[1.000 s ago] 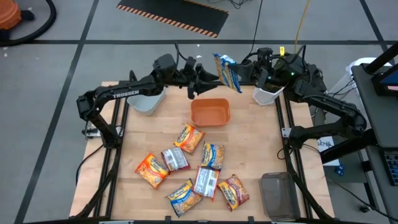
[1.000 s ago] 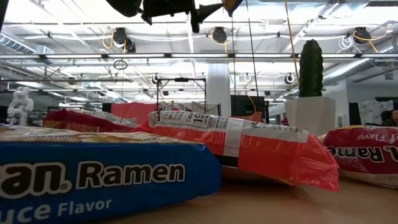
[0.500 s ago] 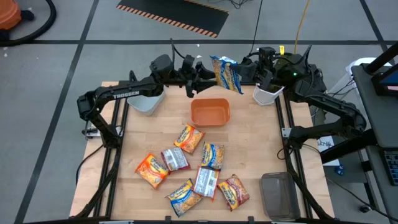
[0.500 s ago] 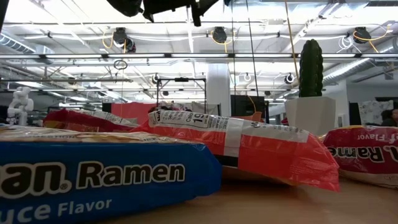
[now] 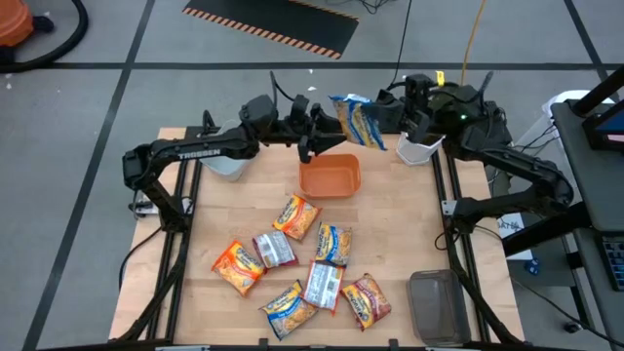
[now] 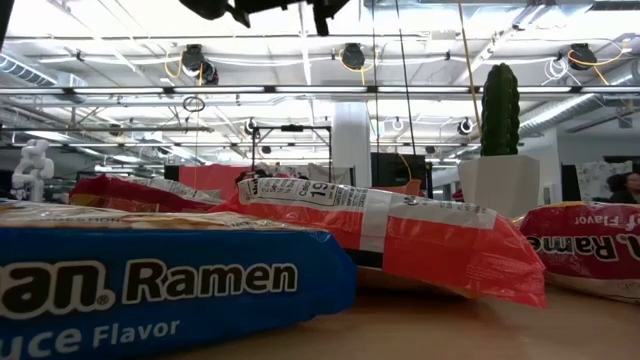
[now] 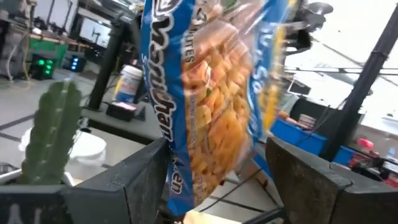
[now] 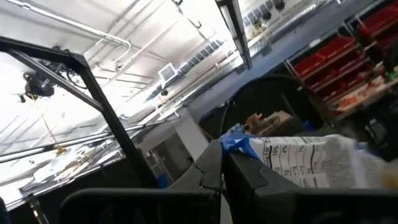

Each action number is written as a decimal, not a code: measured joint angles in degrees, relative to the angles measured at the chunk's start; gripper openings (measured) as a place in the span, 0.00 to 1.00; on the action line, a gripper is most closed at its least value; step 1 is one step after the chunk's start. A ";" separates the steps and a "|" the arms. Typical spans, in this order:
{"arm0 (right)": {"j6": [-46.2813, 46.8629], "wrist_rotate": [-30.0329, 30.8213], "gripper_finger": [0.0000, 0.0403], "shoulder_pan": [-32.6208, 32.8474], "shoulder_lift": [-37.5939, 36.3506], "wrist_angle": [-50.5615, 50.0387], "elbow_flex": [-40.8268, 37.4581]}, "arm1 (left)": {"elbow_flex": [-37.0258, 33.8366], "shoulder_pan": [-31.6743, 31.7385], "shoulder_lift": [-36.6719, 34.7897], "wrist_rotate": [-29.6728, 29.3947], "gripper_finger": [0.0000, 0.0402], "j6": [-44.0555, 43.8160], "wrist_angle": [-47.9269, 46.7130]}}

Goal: Sort Maruchan noodles
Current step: Put the top blue noodle pack into the gray bin

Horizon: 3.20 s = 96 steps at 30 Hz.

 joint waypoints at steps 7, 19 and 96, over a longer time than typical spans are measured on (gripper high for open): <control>-0.11 -1.00 0.00 0.00 -0.31 0.73 0.09 | -0.02 -0.52 4.12 3.17 0.63 -8.00 17.00; -3.00 -5.27 0.00 -0.85 -0.11 -1.25 0.05 | -0.02 -2.90 5.68 -2.51 0.52 -9.94 18.69; -11.26 12.40 0.34 -8.45 -8.44 -28.24 0.01 | 0.00 10.35 5.58 19.09 0.32 -21.51 16.59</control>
